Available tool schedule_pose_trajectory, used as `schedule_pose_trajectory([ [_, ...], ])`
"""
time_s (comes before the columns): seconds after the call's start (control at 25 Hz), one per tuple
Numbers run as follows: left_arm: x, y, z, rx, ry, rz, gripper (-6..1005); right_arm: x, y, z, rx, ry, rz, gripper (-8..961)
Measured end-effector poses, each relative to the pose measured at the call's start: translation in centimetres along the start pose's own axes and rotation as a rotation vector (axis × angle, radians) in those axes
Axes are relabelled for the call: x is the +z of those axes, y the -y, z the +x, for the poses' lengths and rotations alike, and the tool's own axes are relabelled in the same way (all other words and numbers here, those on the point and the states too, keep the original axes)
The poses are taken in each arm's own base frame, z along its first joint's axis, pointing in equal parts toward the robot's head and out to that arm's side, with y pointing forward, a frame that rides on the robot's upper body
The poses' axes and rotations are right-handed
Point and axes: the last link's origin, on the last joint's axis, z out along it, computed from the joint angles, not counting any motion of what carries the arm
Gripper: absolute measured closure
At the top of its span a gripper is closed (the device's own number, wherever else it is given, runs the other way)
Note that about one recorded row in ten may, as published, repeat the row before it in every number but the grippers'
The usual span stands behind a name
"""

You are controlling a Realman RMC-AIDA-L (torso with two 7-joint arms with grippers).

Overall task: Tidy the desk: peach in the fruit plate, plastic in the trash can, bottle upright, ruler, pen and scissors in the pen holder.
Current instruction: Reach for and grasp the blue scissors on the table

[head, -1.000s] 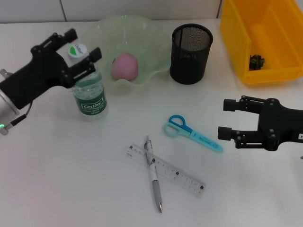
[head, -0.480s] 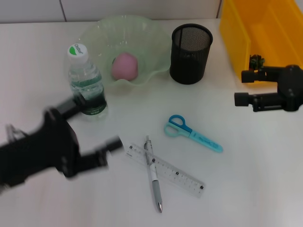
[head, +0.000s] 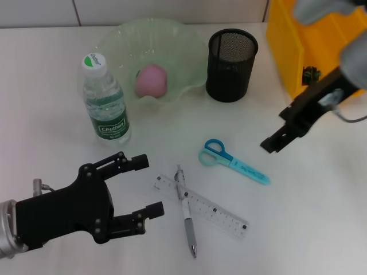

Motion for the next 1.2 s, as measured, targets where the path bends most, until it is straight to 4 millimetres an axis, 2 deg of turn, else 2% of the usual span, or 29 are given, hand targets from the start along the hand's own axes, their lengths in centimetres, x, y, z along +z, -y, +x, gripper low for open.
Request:
schedule_pose_trajectory([
  [0.2,0.1,0.3,-0.2,0.0,0.019,0.015,166,3.0,-1.6,-2.2,-0.04,-0.107,0.052,116],
  [0.44,0.2,0.4,-0.2,0.001,0.021,0.012,166,6.0,-1.9,-2.7,-0.047,-0.152,0.066,116],
  [0.84,0.2,0.4,-0.3,-0.004,0.026,0.011,166,7.9,-2.1,-2.8,-0.025,-0.129,0.042,122],
  [1.2,0.2,0.4,-0.3,-0.011,0.027,0.009,166,9.0,-2.2,-2.6,-0.021,-0.141,0.054,216],
])
